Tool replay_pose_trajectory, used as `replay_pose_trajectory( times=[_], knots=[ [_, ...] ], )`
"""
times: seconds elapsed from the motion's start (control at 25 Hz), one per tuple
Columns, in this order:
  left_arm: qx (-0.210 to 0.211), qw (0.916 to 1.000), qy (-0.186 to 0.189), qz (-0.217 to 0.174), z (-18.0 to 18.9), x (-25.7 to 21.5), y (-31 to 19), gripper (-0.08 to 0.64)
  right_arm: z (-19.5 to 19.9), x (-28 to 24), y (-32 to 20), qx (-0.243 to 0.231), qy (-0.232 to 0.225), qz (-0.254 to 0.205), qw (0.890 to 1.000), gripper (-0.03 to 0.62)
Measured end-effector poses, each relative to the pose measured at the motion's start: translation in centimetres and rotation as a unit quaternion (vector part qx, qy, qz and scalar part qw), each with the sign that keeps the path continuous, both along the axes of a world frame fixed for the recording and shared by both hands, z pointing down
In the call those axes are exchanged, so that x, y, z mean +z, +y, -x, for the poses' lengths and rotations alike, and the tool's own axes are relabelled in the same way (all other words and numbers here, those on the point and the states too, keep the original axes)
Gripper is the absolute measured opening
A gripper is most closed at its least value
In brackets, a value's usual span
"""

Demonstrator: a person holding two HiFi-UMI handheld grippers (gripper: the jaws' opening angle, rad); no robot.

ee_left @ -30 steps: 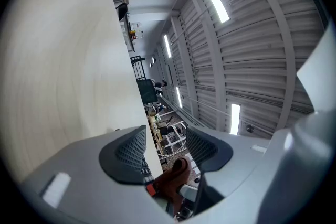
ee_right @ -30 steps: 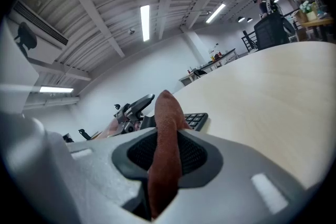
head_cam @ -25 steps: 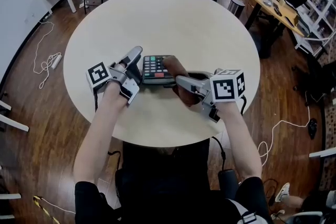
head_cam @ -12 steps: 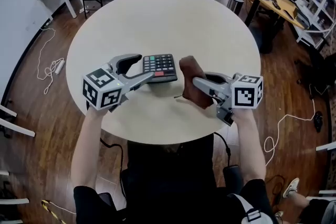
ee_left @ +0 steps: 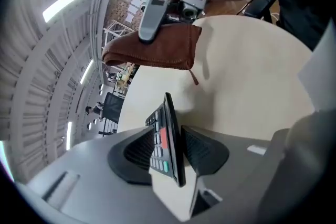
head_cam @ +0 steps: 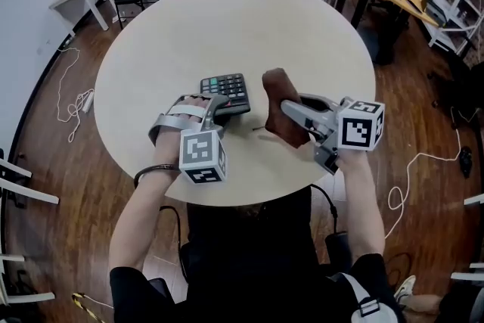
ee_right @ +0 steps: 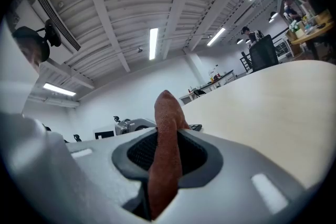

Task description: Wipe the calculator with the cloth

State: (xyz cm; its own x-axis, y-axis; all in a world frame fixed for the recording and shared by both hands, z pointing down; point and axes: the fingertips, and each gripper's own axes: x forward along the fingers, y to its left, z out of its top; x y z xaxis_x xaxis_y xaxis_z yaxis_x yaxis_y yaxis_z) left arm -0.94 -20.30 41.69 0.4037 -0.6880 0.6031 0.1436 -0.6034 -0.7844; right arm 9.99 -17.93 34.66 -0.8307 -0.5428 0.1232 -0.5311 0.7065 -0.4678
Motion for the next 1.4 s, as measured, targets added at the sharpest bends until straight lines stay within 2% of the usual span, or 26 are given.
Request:
replay_pose_trajectory(
  times=[0.28, 0.52, 0.64, 0.72, 0.8, 0.84, 0.92, 0.96, 1.04, 1.08, 1.16, 1.28, 1.4],
  knots=[
    [-0.007, 0.9982, -0.042, -0.043, -0.8, 0.9, -0.8, 0.091, -0.6, 0.4, 0.0, 0.0, -0.009, 0.003, 1.0, 0.097],
    [-0.022, 0.999, -0.014, -0.036, -0.9, 0.6, -1.2, 0.078, -1.0, 0.7, -0.1, 0.007, -0.012, 0.003, 1.0, 0.097],
    [-0.037, 0.9985, 0.036, -0.016, -0.9, -0.3, -1.4, 0.075, -1.2, 0.9, -0.2, 0.01, -0.015, 0.004, 1.0, 0.097],
    [-0.051, 0.9945, 0.091, 0.011, -0.8, -1.2, -1.6, 0.074, -1.3, 1.0, -0.3, 0.013, -0.017, 0.004, 1.0, 0.097],
    [-0.065, 0.9838, 0.16, 0.048, -0.7, -2.6, -1.7, 0.074, -1.4, 1.1, -0.3, 0.018, -0.02, 0.003, 1.0, 0.097],
    [-0.071, 0.9755, 0.197, 0.067, -0.5, -3.4, -1.8, 0.074, -1.5, 1.1, -0.4, 0.02, -0.021, 0.002, 1.0, 0.097],
    [-0.082, 0.9529, 0.272, 0.106, 0.0, -5.2, -2.0, 0.074, -1.5, 0.9, -0.4, 0.025, -0.023, 0.0, 0.999, 0.097],
    [-0.086, 0.9381, 0.311, 0.126, 0.3, -5.9, -2.2, 0.074, -1.5, 0.7, -0.4, 0.027, -0.024, -0.003, 0.999, 0.097],
    [-0.095, 0.9014, 0.387, 0.169, 0.8, -7.3, -2.4, 0.072, -1.5, 0.5, -0.4, 0.035, -0.024, -0.01, 0.999, 0.097],
    [-0.1, 0.8791, 0.425, 0.192, 1.1, -7.8, -2.5, 0.072, -1.6, 0.3, -0.5, 0.039, -0.022, -0.015, 0.999, 0.097],
    [-0.104, 0.8257, 0.498, 0.244, 1.5, -9.1, -2.7, 0.071, -1.5, 0.0, -0.6, 0.048, -0.018, -0.027, 0.998, 0.097],
    [-0.096, 0.7333, 0.59, 0.323, 2.7, -10.5, -3.1, 0.071, -0.8, -0.8, -1.1, 0.056, -0.012, -0.045, 0.997, 0.097],
    [-0.096, 0.6439, 0.653, 0.387, 4.4, -10.6, -3.6, 0.071, 0.5, -1.0, -2.0, 0.061, 0.001, -0.057, 0.997, 0.097]
  ],
)
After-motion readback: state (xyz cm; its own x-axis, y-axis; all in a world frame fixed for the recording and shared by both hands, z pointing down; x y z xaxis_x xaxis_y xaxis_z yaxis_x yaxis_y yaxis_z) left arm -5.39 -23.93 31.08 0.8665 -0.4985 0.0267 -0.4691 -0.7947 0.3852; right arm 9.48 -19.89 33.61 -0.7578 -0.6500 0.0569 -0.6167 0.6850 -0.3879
